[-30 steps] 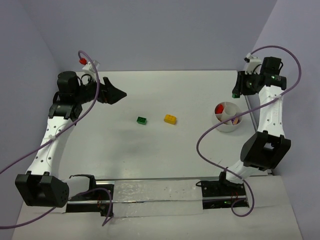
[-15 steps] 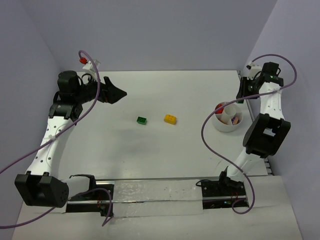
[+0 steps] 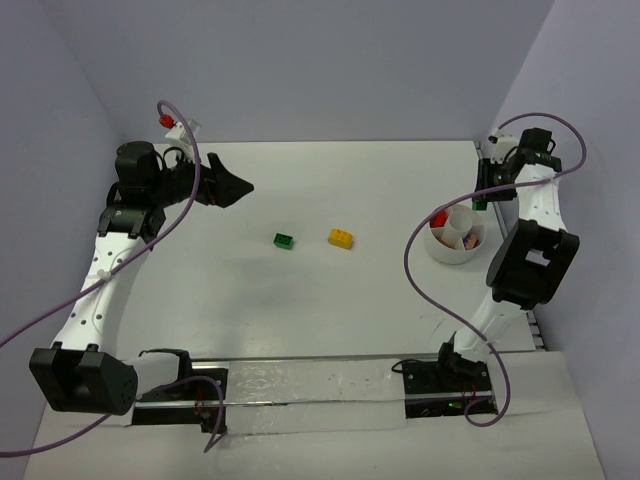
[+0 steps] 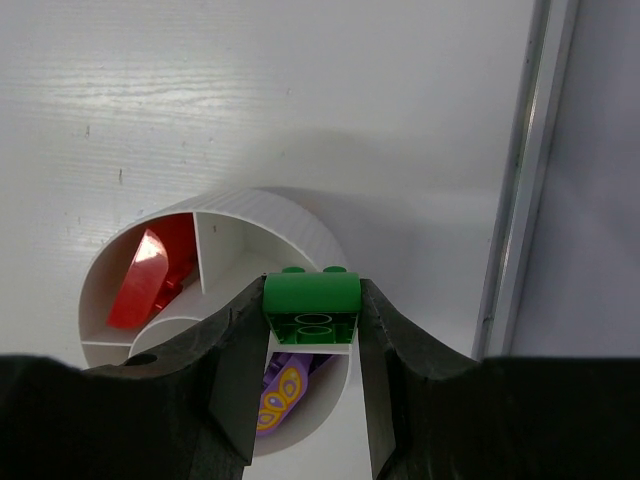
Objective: Sort the legos into containers by color
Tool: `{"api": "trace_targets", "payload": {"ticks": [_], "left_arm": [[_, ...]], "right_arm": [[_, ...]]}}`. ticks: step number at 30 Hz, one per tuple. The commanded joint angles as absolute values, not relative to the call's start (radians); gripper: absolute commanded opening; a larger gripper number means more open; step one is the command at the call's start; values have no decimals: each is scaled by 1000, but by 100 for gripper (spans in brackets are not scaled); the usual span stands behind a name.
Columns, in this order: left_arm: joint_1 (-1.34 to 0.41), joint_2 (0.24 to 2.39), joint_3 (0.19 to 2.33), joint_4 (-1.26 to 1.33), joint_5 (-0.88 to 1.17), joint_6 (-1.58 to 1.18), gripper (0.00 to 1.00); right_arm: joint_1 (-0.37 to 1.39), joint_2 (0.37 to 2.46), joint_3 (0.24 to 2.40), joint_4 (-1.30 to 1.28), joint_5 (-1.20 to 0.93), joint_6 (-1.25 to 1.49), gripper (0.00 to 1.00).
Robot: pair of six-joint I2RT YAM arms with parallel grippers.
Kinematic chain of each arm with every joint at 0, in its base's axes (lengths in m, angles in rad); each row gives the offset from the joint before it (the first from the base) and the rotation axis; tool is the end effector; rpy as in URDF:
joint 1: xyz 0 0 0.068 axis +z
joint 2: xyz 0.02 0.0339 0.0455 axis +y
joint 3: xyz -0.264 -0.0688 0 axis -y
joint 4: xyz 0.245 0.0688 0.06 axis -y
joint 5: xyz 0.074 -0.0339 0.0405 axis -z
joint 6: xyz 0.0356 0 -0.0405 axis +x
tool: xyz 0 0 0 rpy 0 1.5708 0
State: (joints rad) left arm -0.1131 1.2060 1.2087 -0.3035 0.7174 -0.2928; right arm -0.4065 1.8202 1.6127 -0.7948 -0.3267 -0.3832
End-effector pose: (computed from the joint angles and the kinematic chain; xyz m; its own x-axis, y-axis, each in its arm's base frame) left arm 0.2626 -0.0534 0.3909 -0.4865 -0.1636 -0.8582 0.5938 0.6586 -0.4622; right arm 0.3676 -0.1458 0.2868 -0.7986 -0.0418 -0.6004 -0.0893 0.9948 0.0495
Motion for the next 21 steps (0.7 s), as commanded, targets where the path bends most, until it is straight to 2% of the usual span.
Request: {"api": "trace_targets", "payload": {"ticks": [1,7,11,14,17,21], "left_arm": [[-118,1206,1232,-272,716,-290,99],[-120,1209,1230,-271,713,-291,99],[-120,1216,1235,-271,715,-293,99],[-120,1220,1241,-279,708,-294,99],[-120,1217,1239,-278,709,-295,99],[-120,1215,1235,-279,707,-293,99]], "right_arm": [[-407,1824,1605,-747,-316,-408,12],[-406,1829,1592,-758,-318,-416,16],[-405,1835,1592,-779,-337,-421,24],[-401,1839,1596,-795,-342,-420,36],[-397,1832,1588,-796,-347,-420,41],[-387,1833,1598,-808,-352,-415,56]]}}
